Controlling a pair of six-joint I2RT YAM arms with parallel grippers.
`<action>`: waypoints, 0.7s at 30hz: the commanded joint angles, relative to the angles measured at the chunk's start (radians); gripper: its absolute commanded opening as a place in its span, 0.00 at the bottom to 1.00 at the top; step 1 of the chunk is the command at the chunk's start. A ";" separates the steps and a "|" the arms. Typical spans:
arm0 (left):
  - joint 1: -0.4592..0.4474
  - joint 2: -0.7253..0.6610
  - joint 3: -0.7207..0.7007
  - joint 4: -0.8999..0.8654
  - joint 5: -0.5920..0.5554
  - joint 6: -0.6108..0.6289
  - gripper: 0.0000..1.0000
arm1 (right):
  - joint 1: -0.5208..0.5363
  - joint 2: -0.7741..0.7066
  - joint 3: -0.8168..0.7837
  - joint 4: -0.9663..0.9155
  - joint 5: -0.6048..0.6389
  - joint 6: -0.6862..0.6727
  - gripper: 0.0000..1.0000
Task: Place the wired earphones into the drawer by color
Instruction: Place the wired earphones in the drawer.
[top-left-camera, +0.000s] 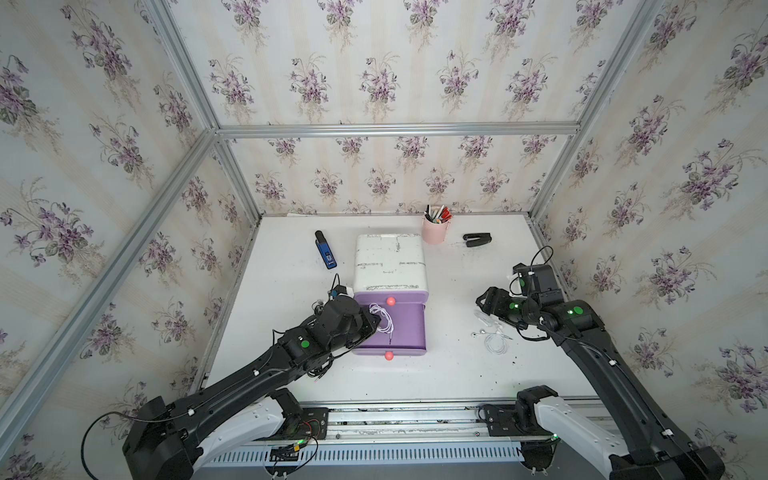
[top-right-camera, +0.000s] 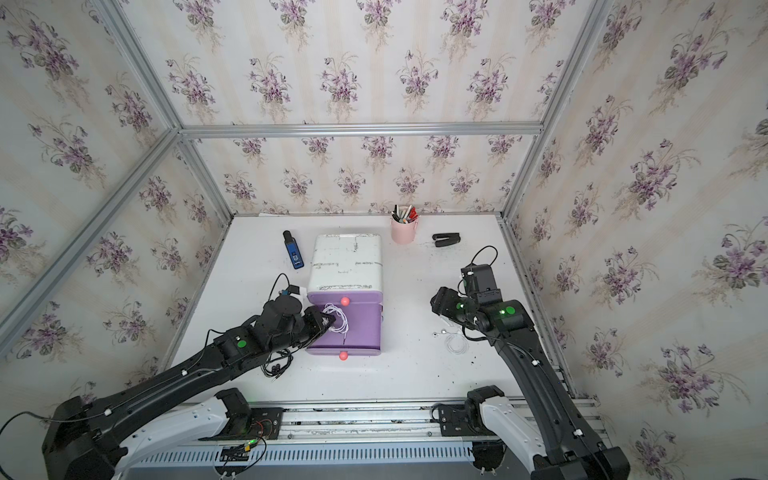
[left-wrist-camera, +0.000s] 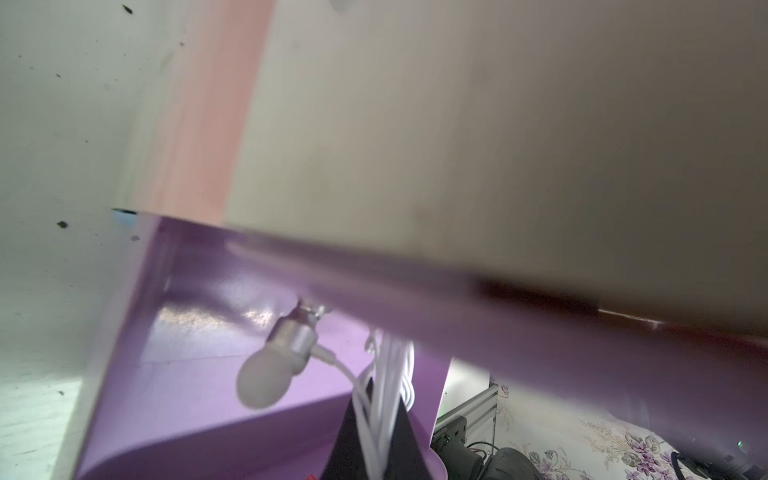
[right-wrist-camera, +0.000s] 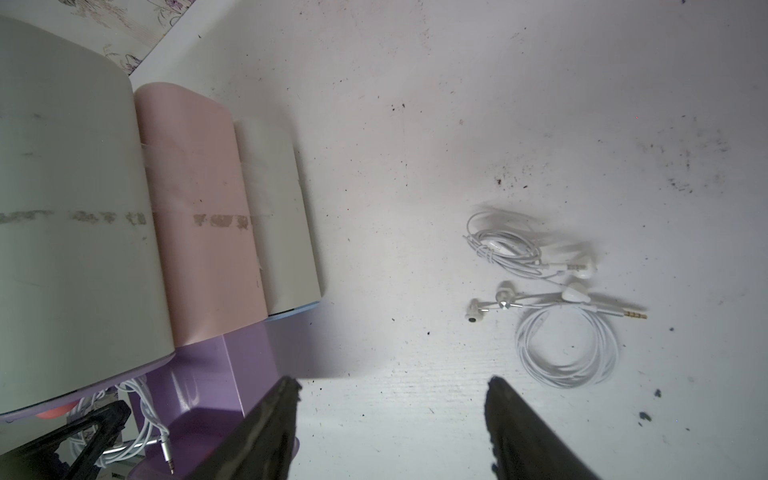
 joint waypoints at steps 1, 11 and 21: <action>0.000 0.007 -0.015 0.044 0.011 -0.014 0.00 | 0.000 0.005 -0.009 0.030 0.005 -0.009 0.74; -0.001 0.007 -0.022 0.023 0.018 -0.005 0.12 | 0.000 0.007 -0.045 0.032 0.034 -0.007 0.74; -0.001 0.011 -0.023 0.030 0.035 0.000 0.35 | 0.001 0.054 -0.091 0.026 0.108 -0.022 0.74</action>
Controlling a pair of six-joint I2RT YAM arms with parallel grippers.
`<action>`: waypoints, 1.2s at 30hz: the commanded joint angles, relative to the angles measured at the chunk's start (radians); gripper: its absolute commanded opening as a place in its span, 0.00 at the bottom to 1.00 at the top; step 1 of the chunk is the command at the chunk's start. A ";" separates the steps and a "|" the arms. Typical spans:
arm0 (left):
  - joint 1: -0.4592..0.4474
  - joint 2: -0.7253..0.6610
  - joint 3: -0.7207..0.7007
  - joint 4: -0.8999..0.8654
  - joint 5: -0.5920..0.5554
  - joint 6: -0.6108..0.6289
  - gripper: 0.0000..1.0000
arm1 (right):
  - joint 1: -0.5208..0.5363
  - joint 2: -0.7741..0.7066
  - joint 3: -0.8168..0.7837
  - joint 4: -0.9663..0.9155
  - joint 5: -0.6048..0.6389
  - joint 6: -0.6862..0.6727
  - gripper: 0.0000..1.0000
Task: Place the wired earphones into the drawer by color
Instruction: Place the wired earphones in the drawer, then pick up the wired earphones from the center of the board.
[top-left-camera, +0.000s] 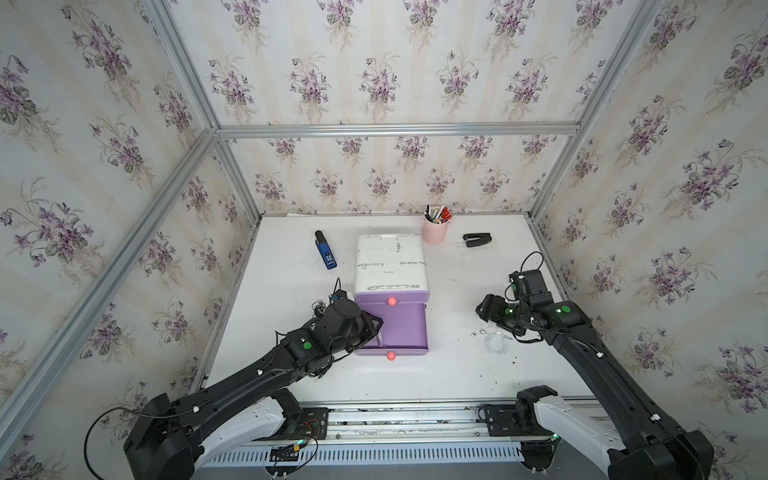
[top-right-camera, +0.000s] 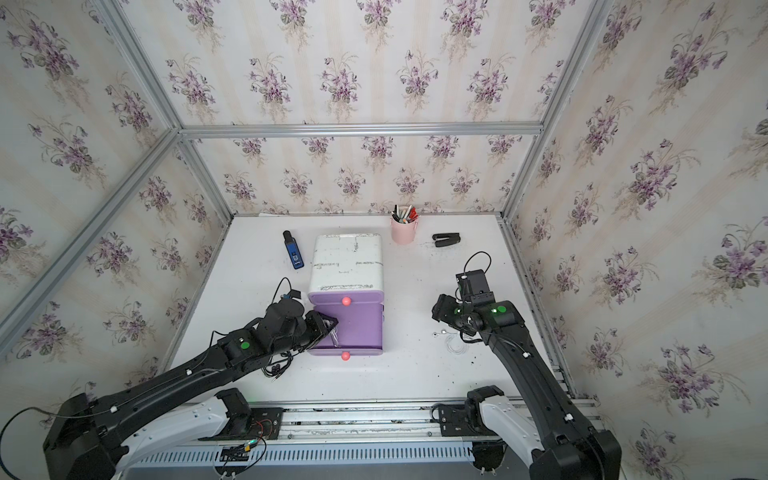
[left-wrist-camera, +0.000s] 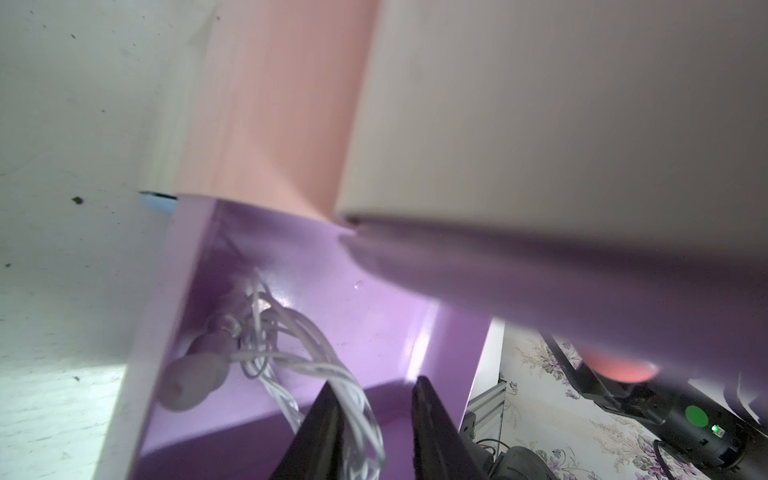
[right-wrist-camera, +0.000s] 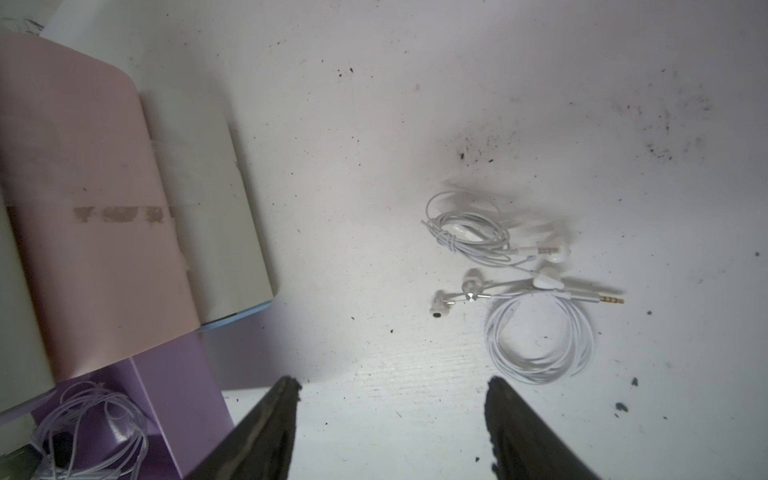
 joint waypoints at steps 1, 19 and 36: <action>0.000 0.002 0.011 0.022 0.021 0.019 0.37 | 0.000 0.019 -0.003 0.004 0.057 -0.016 0.74; -0.002 -0.084 0.102 -0.118 0.057 0.078 0.81 | 0.001 0.219 -0.021 0.080 0.096 -0.085 0.71; -0.001 -0.140 0.208 -0.227 0.093 0.131 0.84 | 0.000 0.274 0.002 0.074 0.125 -0.115 0.66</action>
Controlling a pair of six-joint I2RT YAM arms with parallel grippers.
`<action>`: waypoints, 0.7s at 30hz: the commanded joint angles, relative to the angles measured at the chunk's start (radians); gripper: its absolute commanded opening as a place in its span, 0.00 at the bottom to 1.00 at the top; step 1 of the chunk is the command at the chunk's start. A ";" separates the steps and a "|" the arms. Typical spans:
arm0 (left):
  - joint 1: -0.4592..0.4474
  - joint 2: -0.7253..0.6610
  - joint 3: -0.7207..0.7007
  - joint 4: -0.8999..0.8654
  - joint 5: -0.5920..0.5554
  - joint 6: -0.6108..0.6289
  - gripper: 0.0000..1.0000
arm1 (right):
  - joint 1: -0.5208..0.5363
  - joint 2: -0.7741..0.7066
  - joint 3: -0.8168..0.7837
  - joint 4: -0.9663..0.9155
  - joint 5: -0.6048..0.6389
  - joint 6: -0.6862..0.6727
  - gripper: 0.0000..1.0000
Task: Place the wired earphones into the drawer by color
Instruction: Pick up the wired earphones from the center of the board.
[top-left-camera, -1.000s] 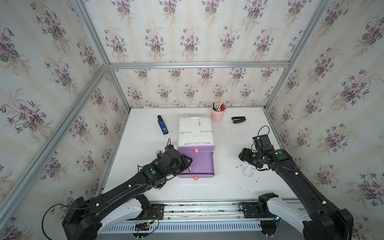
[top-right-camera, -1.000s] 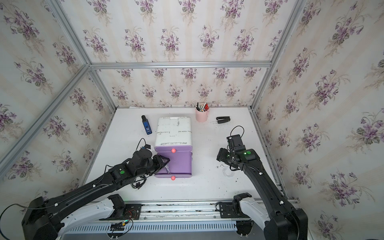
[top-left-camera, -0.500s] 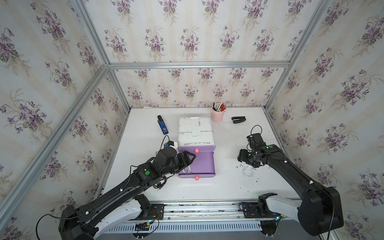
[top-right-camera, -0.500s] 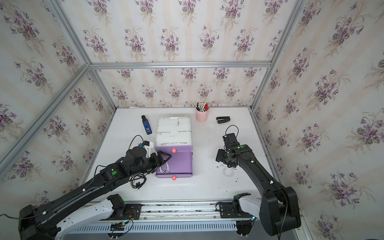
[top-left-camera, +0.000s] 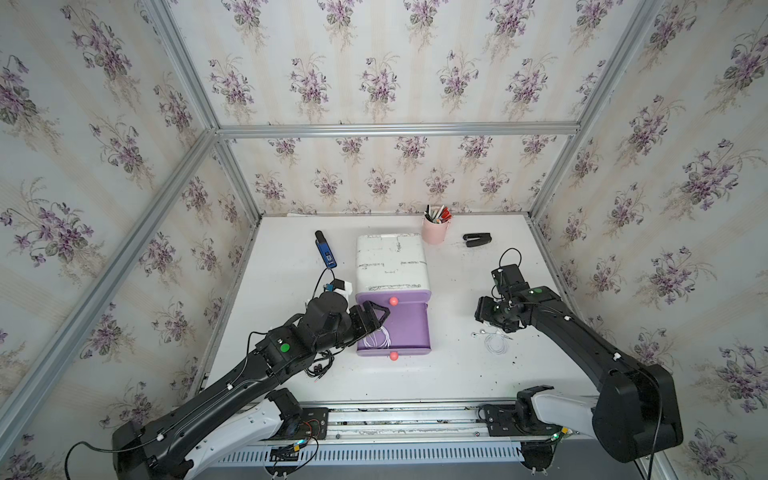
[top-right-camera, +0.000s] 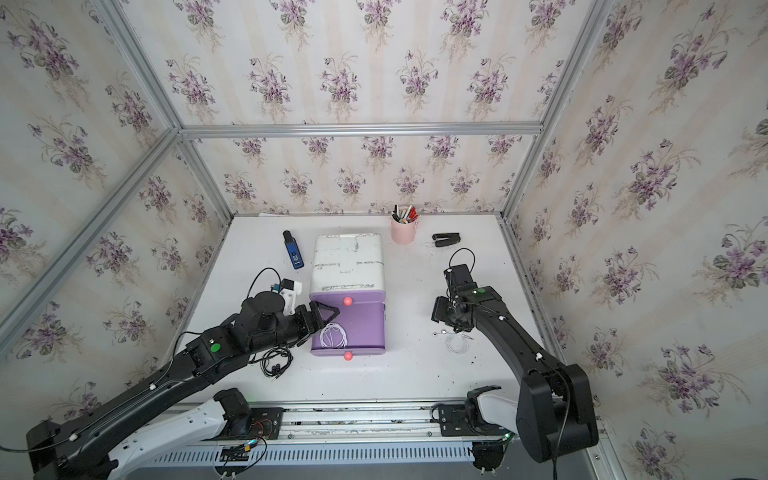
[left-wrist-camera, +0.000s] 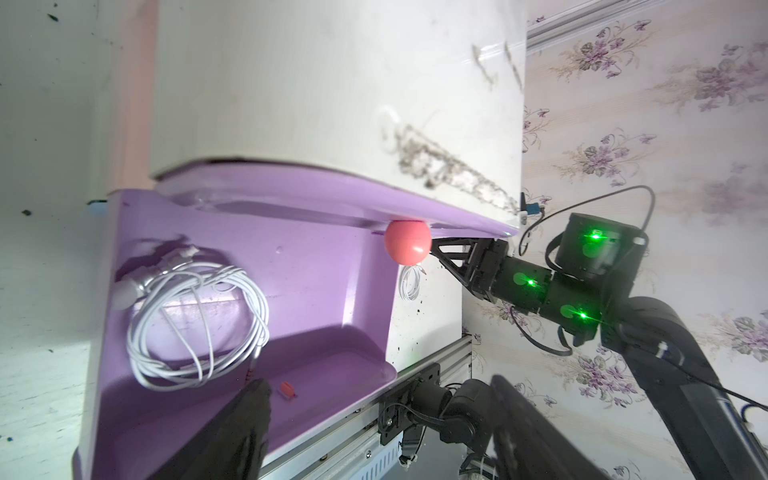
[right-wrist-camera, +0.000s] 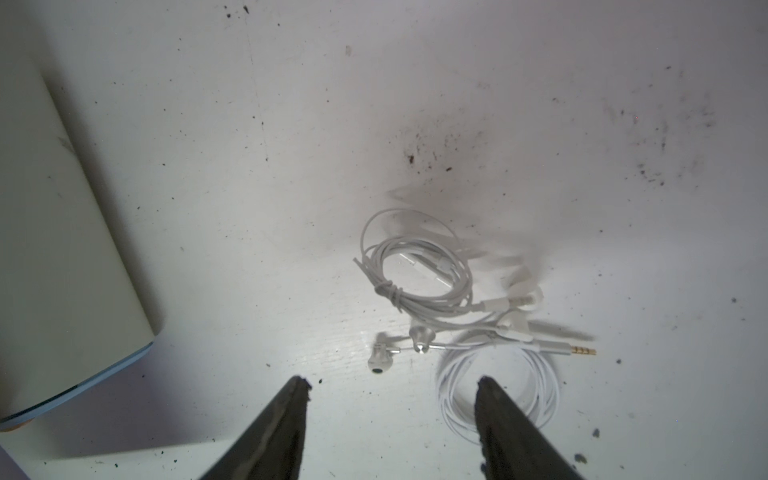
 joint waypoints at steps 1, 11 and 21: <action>0.000 -0.011 0.039 -0.029 0.022 0.048 0.85 | 0.002 0.019 0.014 -0.017 0.036 -0.026 0.66; 0.001 -0.017 0.156 -0.117 0.017 0.175 0.88 | 0.007 0.118 0.050 -0.036 0.083 -0.076 0.61; 0.002 -0.028 0.123 -0.108 0.013 0.166 0.89 | 0.031 0.206 0.069 -0.019 0.091 -0.081 0.58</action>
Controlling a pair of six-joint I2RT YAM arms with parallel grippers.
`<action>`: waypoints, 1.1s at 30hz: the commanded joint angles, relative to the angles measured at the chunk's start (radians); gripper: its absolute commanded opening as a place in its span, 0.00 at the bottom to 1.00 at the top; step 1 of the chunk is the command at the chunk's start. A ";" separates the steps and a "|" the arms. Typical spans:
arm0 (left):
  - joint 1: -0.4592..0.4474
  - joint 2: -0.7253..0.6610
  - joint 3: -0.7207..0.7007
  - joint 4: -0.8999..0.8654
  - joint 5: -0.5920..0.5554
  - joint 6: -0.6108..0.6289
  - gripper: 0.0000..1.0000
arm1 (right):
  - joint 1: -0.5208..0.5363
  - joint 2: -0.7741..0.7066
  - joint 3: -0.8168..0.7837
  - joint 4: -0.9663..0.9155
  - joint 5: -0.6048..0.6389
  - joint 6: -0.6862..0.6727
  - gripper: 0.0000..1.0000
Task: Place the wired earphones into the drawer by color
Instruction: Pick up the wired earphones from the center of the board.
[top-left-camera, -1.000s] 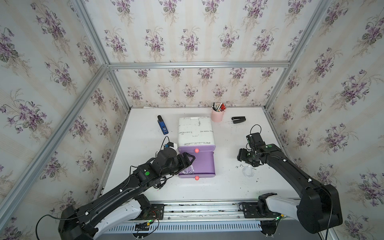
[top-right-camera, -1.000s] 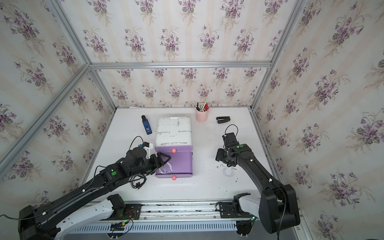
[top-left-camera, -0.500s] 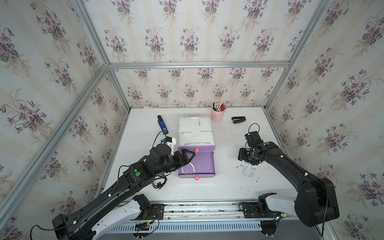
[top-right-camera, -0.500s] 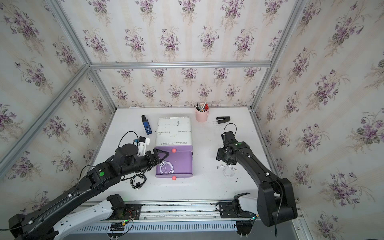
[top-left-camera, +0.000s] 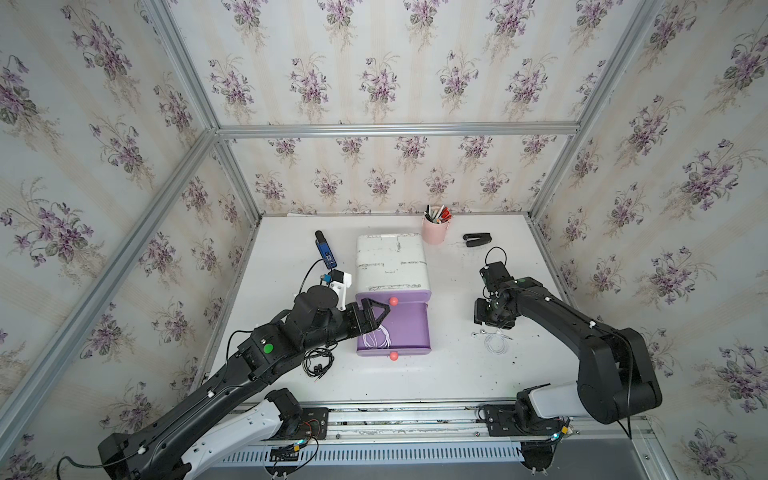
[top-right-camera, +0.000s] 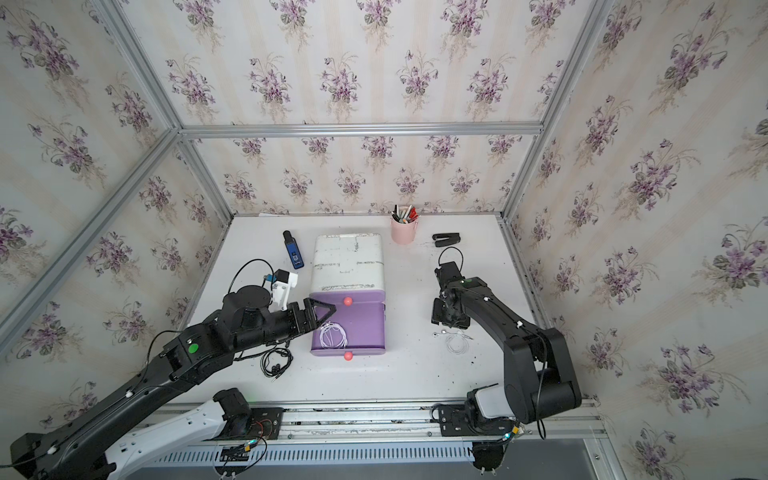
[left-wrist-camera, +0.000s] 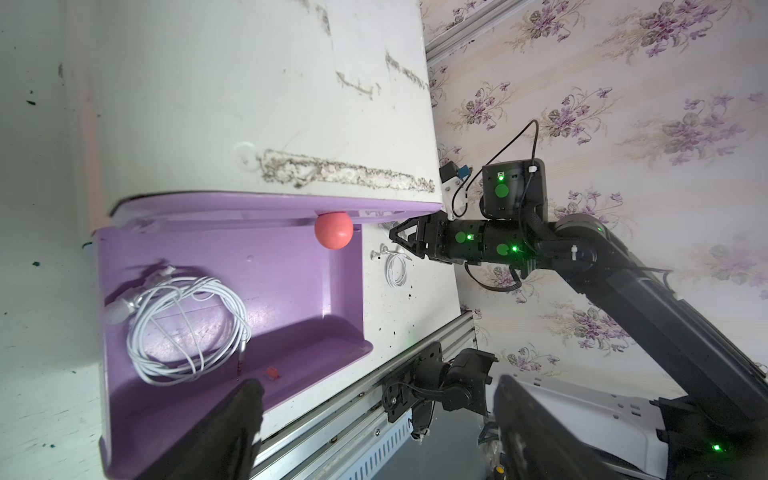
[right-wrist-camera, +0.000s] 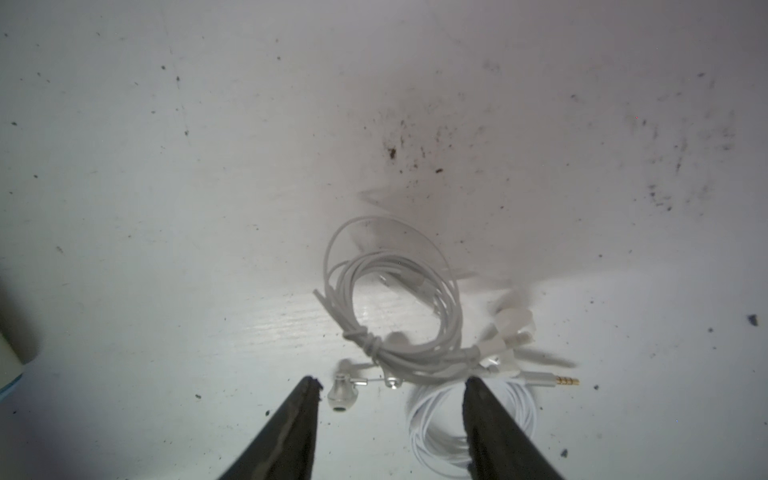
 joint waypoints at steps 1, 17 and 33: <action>0.001 -0.003 -0.002 0.001 -0.011 0.017 0.89 | 0.004 0.025 0.017 0.000 0.027 -0.005 0.58; 0.004 0.001 -0.015 0.000 -0.016 0.011 0.90 | 0.011 0.110 0.069 0.000 0.053 -0.010 0.48; 0.006 0.000 -0.010 -0.015 -0.031 0.008 0.90 | 0.017 0.146 0.107 -0.020 0.060 -0.033 0.18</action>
